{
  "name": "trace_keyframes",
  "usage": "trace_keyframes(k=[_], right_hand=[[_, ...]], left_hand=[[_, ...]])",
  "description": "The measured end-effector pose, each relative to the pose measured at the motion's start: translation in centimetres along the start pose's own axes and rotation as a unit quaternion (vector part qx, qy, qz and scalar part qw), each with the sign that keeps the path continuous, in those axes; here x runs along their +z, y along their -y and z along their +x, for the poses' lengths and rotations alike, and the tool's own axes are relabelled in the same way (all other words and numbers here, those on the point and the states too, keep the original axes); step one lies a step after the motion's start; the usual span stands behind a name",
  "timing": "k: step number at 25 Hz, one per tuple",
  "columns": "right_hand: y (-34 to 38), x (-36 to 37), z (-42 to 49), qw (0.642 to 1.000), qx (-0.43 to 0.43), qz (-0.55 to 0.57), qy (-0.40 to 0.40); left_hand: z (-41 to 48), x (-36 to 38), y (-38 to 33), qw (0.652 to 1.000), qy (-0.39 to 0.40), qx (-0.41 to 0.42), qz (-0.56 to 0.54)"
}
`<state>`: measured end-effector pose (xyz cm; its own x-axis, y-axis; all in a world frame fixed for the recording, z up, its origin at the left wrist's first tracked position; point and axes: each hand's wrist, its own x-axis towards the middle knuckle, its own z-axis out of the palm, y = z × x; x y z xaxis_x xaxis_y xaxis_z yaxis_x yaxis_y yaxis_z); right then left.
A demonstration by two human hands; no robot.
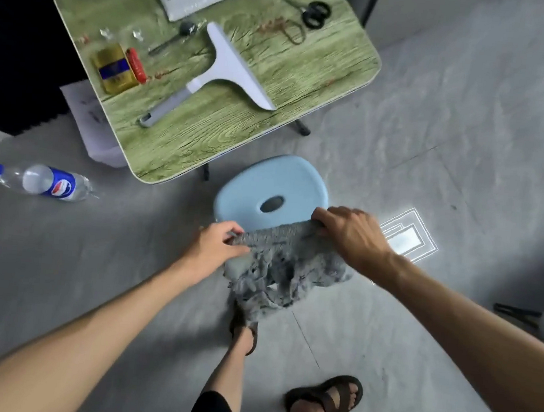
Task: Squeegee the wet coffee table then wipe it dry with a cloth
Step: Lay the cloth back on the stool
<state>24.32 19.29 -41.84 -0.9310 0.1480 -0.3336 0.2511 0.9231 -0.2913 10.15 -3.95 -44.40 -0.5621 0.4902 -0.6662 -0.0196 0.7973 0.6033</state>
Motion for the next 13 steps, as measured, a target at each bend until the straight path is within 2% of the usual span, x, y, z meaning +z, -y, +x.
trace_keyframes(k=[2, 6, 9, 13], right_hand=[[-1.1, 2.2, 6.5, 1.0, 0.012, 0.014, -0.019], [-2.9, 9.0, 18.2, 0.998, 0.064, 0.024, -0.002], [-3.9, 13.1, 23.4, 0.997, 0.08, 0.011, -0.01], [-4.3, 13.7, 25.1, 0.997, 0.077, 0.017, 0.022]], left_hand=[[5.1, -0.3, 1.9, 0.998, -0.035, -0.018, -0.049], [15.6, -0.1, 5.0, 0.989, -0.094, -0.068, -0.093], [20.5, -0.6, 7.2, 0.989, -0.114, -0.077, -0.054], [21.8, -1.2, 7.8, 0.984, -0.156, -0.078, 0.02]])
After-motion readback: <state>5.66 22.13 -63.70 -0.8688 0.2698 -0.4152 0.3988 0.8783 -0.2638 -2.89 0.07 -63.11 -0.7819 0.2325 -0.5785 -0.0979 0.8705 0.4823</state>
